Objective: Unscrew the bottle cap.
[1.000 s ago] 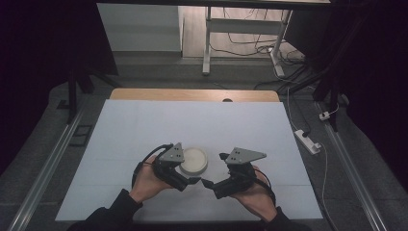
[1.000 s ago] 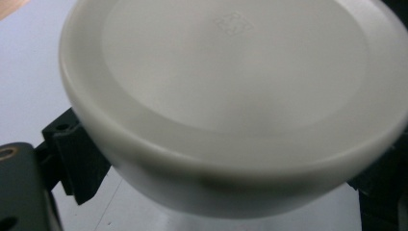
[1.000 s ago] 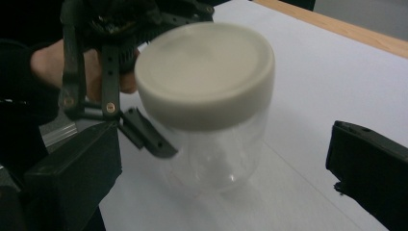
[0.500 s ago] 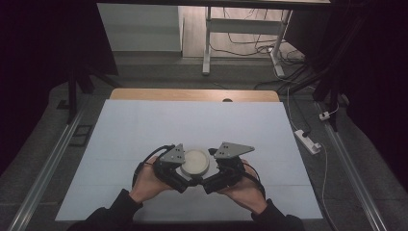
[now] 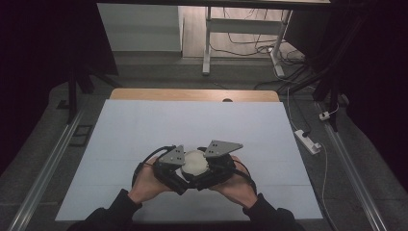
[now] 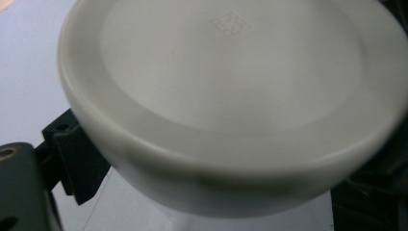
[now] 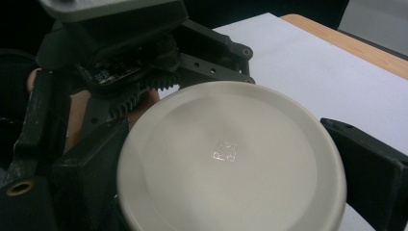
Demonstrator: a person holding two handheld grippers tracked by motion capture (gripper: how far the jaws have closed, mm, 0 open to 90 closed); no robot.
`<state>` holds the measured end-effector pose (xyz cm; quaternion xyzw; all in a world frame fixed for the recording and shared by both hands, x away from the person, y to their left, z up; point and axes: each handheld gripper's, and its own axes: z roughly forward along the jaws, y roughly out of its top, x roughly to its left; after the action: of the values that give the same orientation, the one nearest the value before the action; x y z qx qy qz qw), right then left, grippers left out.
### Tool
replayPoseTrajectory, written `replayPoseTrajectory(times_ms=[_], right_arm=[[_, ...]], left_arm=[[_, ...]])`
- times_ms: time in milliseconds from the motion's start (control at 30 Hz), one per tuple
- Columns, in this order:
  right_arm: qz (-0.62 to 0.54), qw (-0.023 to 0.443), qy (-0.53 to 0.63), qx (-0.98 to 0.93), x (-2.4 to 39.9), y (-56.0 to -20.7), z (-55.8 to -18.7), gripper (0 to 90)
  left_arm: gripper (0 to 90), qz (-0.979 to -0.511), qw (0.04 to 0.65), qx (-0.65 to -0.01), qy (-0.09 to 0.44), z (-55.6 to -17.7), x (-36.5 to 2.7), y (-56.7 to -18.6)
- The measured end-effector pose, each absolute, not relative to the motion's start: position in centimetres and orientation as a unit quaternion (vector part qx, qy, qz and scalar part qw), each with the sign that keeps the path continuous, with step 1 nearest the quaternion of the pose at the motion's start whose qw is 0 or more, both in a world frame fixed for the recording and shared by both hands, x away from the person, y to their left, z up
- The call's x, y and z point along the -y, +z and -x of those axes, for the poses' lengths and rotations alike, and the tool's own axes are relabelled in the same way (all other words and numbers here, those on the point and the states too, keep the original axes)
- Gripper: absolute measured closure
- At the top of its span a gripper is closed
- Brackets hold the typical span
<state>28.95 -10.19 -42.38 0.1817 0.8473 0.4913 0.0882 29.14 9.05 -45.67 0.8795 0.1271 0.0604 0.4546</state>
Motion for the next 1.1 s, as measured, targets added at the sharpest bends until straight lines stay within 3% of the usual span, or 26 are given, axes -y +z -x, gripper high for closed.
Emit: replayPoseTrajectory(times_ms=[233,467,600,767,1100], right_arm=[[-0.132,0.038,0.500,-0.855,10.8,-42.0,-29.3,7.4],[-0.055,-0.042,0.503,-0.862,11.4,-41.7,-29.6,7.4],[-0.015,-0.058,0.494,-0.867,11.6,-41.9,-29.5,7.2],[-0.048,-0.026,0.505,-0.862,11.8,-41.5,-29.5,0.0],[-0.174,0.061,0.494,-0.850,11.4,-41.0,-29.2,0.0]], left_arm=[[7.5,-0.880,0.468,-0.081,0.024,-29.1,-9.3,-45.4],[7.5,-0.883,0.469,-0.014,-0.019,-28.7,-9.1,-45.4],[7.5,-0.888,0.459,0.000,-0.015,-28.4,-8.7,-45.5],[7.5,-0.884,0.465,-0.046,0.006,-28.8,-9.0,-45.5],[7.5,-0.870,0.465,-0.155,0.063,-29.5,-9.8,-45.3]])
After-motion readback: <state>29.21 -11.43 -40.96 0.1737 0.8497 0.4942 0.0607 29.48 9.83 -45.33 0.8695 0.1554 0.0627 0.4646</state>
